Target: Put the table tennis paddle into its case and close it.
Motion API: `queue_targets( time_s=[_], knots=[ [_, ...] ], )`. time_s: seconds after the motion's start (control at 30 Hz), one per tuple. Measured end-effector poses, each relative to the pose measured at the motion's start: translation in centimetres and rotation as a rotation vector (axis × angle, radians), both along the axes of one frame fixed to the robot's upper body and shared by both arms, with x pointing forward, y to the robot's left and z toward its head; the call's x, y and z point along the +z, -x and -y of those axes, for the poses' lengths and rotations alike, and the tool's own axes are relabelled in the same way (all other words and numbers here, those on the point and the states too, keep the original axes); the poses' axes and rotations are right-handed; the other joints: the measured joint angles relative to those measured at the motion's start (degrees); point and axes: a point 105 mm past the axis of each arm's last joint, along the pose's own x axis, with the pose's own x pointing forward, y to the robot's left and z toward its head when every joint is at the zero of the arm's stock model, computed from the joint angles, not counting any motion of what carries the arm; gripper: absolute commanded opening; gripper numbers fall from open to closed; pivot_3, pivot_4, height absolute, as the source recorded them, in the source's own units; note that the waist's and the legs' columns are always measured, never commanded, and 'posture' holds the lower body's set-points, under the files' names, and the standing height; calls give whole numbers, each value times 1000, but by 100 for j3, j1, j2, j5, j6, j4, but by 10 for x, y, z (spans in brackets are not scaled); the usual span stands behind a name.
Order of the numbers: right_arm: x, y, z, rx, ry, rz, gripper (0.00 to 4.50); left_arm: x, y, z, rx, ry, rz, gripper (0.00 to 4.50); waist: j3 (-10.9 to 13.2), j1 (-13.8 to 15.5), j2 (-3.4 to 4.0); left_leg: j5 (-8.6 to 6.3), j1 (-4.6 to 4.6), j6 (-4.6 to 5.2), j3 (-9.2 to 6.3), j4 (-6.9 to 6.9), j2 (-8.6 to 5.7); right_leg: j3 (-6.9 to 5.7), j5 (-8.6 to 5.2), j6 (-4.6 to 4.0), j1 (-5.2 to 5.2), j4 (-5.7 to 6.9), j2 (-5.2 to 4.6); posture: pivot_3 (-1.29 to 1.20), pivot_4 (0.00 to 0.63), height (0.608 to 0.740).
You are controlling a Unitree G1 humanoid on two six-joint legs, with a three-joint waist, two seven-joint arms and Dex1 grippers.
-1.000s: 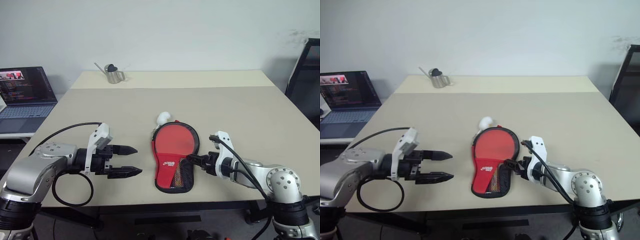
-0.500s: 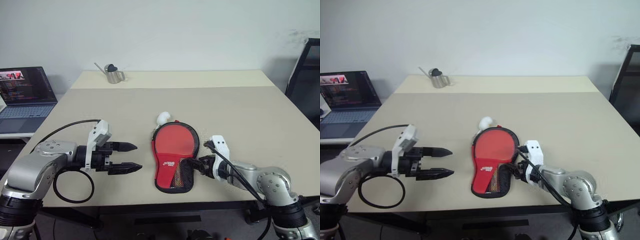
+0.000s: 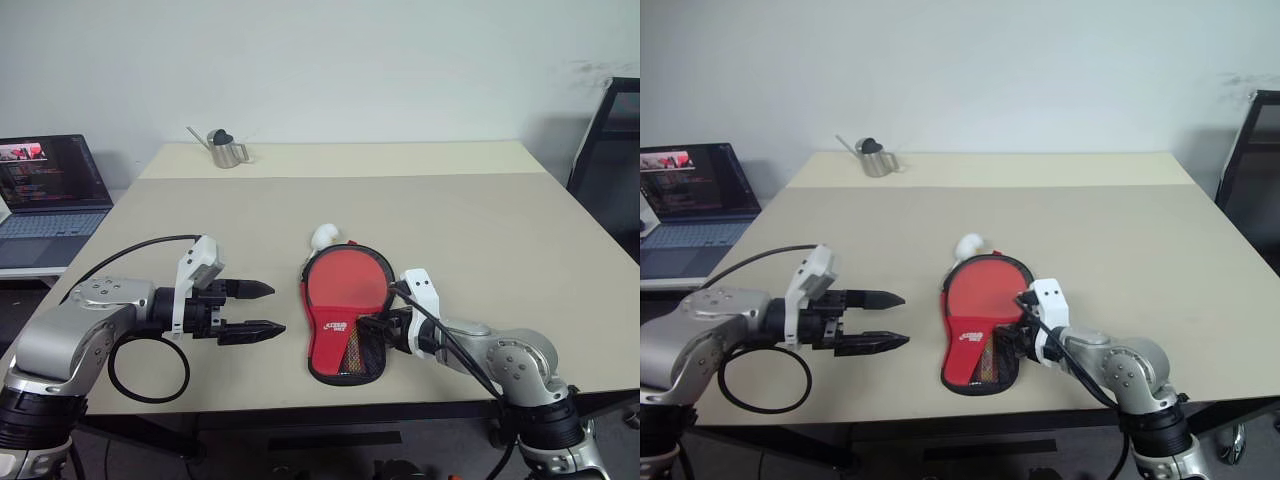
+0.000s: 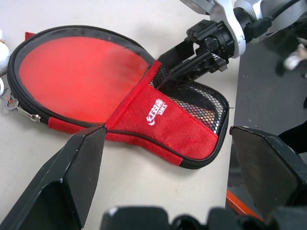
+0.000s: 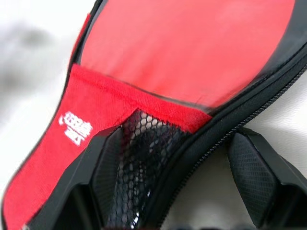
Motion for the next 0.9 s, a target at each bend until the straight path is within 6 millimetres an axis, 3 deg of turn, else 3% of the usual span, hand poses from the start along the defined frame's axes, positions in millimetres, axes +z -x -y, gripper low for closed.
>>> queue_targets(
  time_s=[0.33,0.67,0.9],
  knots=[
    [-3,1,3,-16,-49,-76,99,-2,1,-1,0,-4,-8,4500,0,1,0,0,0,0,2,-6,2,1,1,-2,-1,-3,3,0,150,740],
    [-4,5,-4,-23,-82,-112,17,-20,20,-6,-35,-48,-94,4500,0,-8,0,0,1,0,2,-7,5,2,1,-3,-2,-3,4,0,150,740],
    [-2,19,-6,20,-68,-142,17,-21,24,-7,-39,-51,-100,4500,0,2,0,0,0,0,1,-22,4,-1,-5,-13,-5,-8,3,0,150,740]
  ],
)
